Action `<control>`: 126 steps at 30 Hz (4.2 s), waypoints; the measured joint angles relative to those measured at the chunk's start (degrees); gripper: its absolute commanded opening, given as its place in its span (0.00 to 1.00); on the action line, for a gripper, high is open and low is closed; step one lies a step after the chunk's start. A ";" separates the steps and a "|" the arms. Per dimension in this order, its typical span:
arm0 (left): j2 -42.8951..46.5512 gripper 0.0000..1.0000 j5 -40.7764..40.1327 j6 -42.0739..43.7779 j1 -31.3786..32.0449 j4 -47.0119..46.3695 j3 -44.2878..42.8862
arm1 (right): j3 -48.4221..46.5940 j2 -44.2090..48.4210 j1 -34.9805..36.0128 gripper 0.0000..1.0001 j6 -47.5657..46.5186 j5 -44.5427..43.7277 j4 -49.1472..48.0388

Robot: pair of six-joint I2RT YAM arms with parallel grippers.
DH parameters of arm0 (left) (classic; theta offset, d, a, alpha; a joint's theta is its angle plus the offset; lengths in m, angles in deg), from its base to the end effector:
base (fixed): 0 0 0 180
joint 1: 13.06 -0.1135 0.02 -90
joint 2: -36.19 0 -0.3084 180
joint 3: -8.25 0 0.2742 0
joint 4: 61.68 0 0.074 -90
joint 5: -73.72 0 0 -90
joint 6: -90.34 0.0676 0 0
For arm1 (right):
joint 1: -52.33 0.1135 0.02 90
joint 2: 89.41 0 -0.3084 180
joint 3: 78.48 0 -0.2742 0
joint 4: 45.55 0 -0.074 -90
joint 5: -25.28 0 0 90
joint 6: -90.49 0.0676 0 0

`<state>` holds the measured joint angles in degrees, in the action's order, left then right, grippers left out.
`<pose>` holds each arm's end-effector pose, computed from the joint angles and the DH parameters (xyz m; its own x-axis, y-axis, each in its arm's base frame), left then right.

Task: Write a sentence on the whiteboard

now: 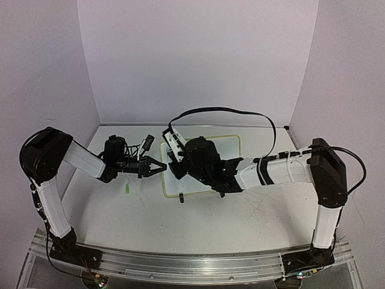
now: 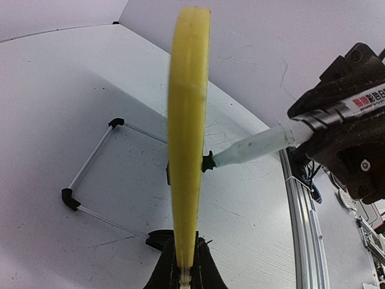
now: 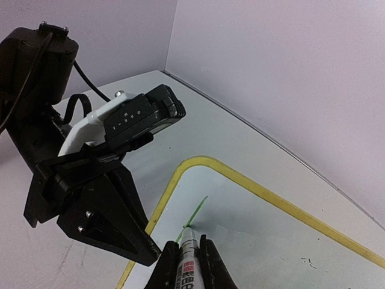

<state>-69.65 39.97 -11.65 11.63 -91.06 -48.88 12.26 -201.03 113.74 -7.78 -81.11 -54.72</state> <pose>0.3312 -0.2141 0.1672 -0.4905 0.0985 -0.8659 0.8618 0.2019 -0.4652 0.2667 0.4496 0.2642 -0.0058 -0.2990 -0.9542 -0.7192 0.6642 -0.2038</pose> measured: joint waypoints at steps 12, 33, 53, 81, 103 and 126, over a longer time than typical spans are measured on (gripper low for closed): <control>0.00 0.00 -0.26 -0.02 0.00 0.00 0.00 | 0.27 0.01 0.02 0.00 0.20 -1.09 -0.36; 0.00 0.00 -0.33 -0.02 0.00 0.00 0.00 | 2.43 1.49 -0.26 0.00 0.20 -2.75 -0.90; 0.00 0.00 -0.02 0.02 0.00 0.00 0.00 | 4.26 5.48 -1.59 0.00 1.62 2.19 -3.87; 0.00 0.00 -0.02 0.07 0.00 0.02 0.00 | 1.73 2.51 -2.40 0.00 1.64 2.13 -2.95; 0.00 0.00 -0.12 0.04 0.00 0.09 0.00 | 2.09 2.21 -2.38 0.00 3.04 1.69 -2.75; 0.00 0.00 -0.48 0.03 0.00 0.48 0.00 | 5.70 2.23 -1.73 0.00 6.62 2.42 -2.70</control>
<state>-69.65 39.49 -11.61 11.63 -90.58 -48.88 17.96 -198.80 112.01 -1.16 -78.68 -57.41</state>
